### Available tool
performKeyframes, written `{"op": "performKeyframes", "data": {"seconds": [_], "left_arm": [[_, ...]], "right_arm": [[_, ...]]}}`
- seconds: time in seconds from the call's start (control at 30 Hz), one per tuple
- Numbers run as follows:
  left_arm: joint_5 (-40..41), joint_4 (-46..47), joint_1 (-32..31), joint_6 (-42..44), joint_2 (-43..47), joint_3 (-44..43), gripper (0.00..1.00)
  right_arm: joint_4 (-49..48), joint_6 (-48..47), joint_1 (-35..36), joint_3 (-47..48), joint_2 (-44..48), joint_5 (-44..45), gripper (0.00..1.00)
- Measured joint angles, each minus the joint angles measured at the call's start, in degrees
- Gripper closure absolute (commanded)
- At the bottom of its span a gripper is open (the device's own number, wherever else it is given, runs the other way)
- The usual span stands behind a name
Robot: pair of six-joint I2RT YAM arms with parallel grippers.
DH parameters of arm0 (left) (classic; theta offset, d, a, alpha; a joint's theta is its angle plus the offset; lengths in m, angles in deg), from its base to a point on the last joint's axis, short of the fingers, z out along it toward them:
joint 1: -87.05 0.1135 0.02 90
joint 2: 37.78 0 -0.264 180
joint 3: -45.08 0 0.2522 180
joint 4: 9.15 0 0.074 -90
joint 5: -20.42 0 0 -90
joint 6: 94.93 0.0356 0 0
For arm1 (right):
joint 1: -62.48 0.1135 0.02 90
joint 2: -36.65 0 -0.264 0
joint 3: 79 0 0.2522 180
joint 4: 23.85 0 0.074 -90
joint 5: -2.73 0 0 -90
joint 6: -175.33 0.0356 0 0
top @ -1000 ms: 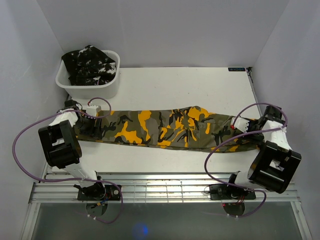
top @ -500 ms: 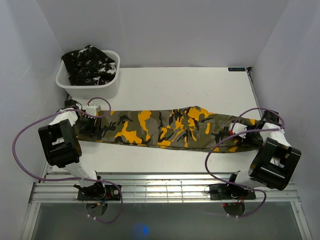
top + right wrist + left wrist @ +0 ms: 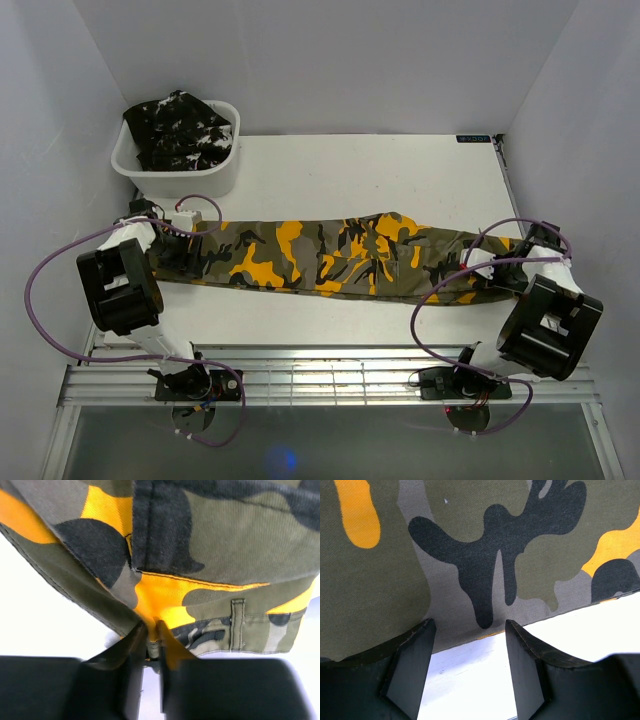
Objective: Fold and stack the trousers
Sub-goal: Fold the trousers
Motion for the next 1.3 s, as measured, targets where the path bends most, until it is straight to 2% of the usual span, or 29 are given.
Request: {"op": "performKeyframes", "data": {"seconds": [0.07,0.6,0.77,0.9,1.07,1.13,1.17,1.2,1.23,1.27,1.3], "left_arm": [[0.3,0.2,0.0,0.0,0.0,0.0,0.33],[0.9,0.3,2.3,0.6,0.0,0.1,0.38],[1.2,0.3,3.4,1.0,-0.1,0.1,0.44],[1.4,0.4,4.1,1.1,-0.2,0.2,0.53],[0.7,0.5,4.5,1.6,0.0,0.7,0.50],[-0.2,-0.4,4.6,1.9,0.6,0.9,0.42],[-0.8,-1.1,4.7,2.1,1.1,0.9,0.39],[-2.0,-2.1,4.9,2.4,1.9,0.8,0.37],[-3.1,-3.1,5.0,2.5,2.8,0.7,0.34],[-4.4,-4.3,5.2,2.7,3.9,0.3,0.30],[-5.6,-5.3,5.3,2.6,4.8,-0.3,0.30]], "right_arm": [[0.1,0.5,0.0,0.4,-0.2,-0.2,0.92],[7.1,-1.7,-1.6,7.1,2.9,-2.8,0.92],[10.3,-5.3,-5.0,7.2,4.2,-2.8,0.92],[9.4,-7.0,-6.9,4.0,4.9,-1.5,0.92],[3.4,-7.6,-7.1,-1.6,-0.6,1.0,0.92],[2.4,-7.2,-7.0,-0.9,-3.3,1.7,0.92],[2.2,-6.6,-7.0,0.1,-4.0,1.8,0.88],[1.7,-6.0,-7.0,0.9,-4.7,2.0,0.76],[1.4,-5.2,-7.1,1.9,-5.4,2.2,0.69],[1.7,-4.6,-7.1,3.1,-6.0,2.2,0.49],[2.1,-3.8,-7.1,4.6,-6.2,1.9,0.38]]}}
